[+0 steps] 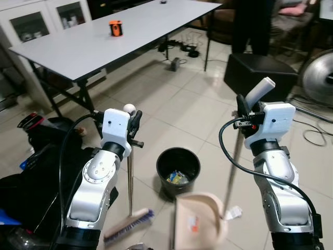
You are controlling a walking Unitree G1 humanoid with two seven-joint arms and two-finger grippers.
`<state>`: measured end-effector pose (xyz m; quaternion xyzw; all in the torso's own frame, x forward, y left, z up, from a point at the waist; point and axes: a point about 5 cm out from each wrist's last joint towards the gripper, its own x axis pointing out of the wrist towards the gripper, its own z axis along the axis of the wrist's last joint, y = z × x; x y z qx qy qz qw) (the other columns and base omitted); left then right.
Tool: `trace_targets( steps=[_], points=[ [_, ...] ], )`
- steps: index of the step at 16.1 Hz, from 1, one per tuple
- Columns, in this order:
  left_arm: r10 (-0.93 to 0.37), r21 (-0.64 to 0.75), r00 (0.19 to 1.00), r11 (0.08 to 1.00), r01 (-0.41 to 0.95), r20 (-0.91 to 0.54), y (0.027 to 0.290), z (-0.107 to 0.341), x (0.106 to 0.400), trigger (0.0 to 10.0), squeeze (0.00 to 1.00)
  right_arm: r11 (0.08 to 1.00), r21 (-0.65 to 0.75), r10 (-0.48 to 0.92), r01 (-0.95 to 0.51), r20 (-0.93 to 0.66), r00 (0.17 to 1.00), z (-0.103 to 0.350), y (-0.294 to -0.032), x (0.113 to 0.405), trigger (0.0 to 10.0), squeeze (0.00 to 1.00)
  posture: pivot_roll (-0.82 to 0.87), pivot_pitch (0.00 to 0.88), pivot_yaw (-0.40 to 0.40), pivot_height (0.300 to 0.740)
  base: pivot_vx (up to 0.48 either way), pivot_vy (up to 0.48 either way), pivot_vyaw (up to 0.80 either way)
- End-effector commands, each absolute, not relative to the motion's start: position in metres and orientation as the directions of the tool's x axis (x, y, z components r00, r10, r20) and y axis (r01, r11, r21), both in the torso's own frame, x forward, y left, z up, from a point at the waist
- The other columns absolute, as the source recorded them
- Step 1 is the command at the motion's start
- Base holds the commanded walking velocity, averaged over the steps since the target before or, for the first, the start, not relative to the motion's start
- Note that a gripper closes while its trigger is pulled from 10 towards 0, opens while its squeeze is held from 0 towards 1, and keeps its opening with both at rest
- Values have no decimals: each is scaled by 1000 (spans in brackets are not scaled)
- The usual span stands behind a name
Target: Sweep floor
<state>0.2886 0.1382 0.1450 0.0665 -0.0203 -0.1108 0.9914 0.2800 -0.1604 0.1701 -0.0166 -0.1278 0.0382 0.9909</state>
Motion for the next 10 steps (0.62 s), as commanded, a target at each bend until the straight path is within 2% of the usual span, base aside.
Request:
trace_targets(
  steps=[1, 10],
  points=[
    [-234, 166, 971, 961, 222, 55, 136, 153, 292, 10000, 0, 996, -43, 89, -80, 283, 955, 178, -160, 277, 10000, 0, -22, 0, 64, 740, 0, -330, 0],
    [-256, 183, 965, 953, 242, 55, 131, 154, 296, 10000, 0, 991, -107, 98, -76, 221, 970, 170, -168, 272, 10000, 0, -29, 0, 68, 740, 0, -377, 0]
  ],
)
